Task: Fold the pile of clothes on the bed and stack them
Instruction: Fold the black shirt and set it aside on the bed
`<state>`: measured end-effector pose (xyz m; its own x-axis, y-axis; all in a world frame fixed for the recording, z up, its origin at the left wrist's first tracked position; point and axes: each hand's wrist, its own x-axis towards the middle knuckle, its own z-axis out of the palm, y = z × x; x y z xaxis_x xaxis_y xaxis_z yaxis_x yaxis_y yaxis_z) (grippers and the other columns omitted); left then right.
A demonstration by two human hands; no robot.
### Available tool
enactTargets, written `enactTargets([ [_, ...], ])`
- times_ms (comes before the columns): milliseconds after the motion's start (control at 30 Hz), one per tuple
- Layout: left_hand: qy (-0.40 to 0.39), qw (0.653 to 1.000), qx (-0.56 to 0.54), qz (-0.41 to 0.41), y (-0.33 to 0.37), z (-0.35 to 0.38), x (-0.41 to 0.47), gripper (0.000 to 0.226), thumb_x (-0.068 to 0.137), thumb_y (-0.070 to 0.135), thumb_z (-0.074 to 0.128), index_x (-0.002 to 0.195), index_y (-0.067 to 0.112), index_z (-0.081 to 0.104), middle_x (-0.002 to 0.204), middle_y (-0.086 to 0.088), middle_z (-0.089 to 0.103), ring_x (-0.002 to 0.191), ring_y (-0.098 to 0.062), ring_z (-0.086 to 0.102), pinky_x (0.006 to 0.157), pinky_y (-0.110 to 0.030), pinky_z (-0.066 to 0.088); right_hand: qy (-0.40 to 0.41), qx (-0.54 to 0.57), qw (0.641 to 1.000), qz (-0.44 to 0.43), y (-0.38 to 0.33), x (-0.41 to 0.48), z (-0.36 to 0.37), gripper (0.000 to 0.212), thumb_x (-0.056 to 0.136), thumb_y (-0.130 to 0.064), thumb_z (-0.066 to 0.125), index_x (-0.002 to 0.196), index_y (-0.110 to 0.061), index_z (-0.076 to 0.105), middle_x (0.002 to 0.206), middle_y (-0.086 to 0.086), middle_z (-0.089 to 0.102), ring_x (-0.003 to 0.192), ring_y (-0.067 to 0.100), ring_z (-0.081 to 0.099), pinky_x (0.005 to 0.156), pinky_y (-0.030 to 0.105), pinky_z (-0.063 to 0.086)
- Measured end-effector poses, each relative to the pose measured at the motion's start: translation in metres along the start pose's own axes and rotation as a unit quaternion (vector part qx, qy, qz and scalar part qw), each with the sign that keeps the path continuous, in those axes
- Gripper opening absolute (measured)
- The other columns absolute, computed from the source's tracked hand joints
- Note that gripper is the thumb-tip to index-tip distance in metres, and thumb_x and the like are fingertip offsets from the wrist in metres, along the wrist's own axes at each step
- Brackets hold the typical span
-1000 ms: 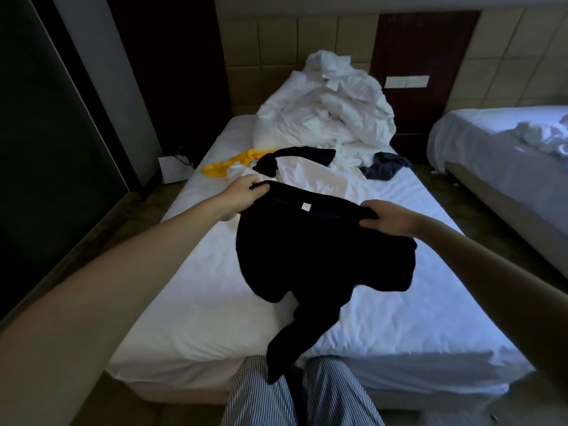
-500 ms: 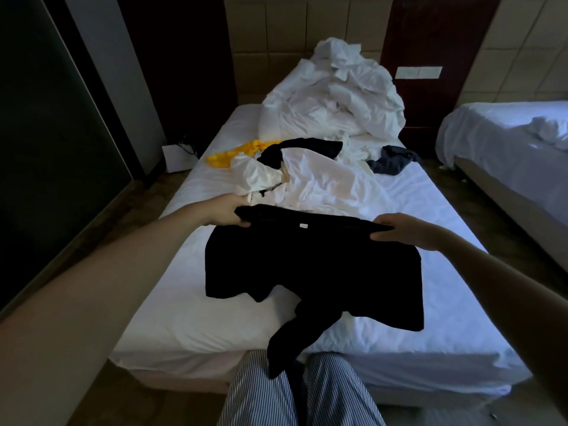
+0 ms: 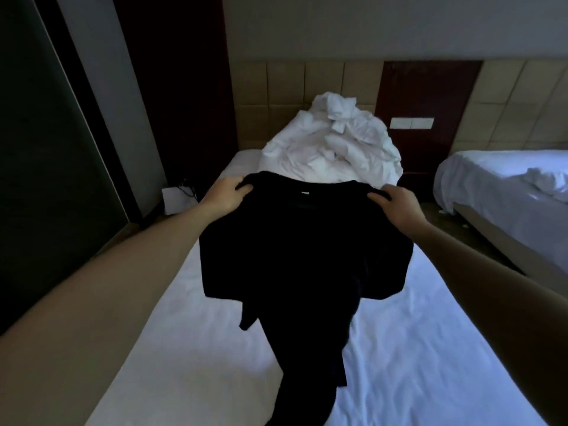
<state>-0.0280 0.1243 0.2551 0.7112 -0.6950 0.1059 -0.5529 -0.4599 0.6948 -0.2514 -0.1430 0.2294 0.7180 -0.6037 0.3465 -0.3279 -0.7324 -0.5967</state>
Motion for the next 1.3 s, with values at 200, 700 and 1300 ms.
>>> enactTargets([
  [200,0.169,0.977,0.112,0.058,0.066,-0.065,0.028,0.034,0.101,0.036,0.037,0.121,0.017,0.057,0.101,-0.004,0.064,0.084,-0.024,0.060,0.068,-0.033,0.043,0.101,0.010,0.992,-0.080,-0.057,0.063,-0.057,0.029,0.093,-0.031,0.054,0.085,-0.003,0.053,0.083,0.010,0.057,0.078,0.022,0.052,0.069,0.033,0.036],
  [700,0.134,0.970,0.113,0.171,0.085,-0.099,-0.069,0.033,0.095,0.033,0.053,0.108,0.006,0.066,0.095,-0.009,0.066,0.081,-0.021,0.061,0.071,-0.034,0.048,0.111,-0.026,0.984,-0.141,-0.080,-0.019,-0.118,0.028,0.092,-0.027,0.057,0.089,0.000,0.051,0.078,0.009,0.051,0.074,0.022,0.048,0.059,0.031,0.030],
  [1300,-0.452,0.862,0.050,-0.222,-0.052,0.033,-0.263,0.034,0.081,0.030,0.061,0.113,0.015,0.063,0.102,0.000,0.072,0.093,-0.014,0.069,0.079,-0.024,0.055,-0.627,0.040,0.767,0.127,0.030,-0.248,-0.028,0.086,0.051,-0.055,0.085,0.118,-0.006,0.061,0.119,0.011,0.066,0.111,0.025,0.062,0.087,0.026,0.052],
])
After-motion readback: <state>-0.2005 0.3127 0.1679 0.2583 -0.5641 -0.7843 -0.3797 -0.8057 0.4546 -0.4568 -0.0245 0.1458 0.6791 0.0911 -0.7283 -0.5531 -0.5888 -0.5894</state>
